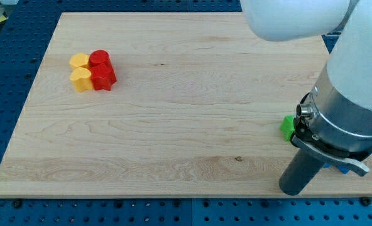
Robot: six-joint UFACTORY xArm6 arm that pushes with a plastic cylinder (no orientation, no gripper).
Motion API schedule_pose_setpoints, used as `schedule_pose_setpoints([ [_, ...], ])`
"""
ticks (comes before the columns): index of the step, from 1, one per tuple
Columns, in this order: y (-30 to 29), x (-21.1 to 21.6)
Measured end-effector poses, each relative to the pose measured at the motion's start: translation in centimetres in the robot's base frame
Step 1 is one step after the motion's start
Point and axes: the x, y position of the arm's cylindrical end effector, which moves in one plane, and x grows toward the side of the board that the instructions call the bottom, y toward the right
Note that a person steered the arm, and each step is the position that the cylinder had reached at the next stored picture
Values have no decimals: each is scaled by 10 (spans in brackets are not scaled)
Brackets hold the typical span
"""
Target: Push the green circle left a bit
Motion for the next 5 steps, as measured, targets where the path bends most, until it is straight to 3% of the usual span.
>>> schedule_pose_setpoints([
  [5, 85, -2],
])
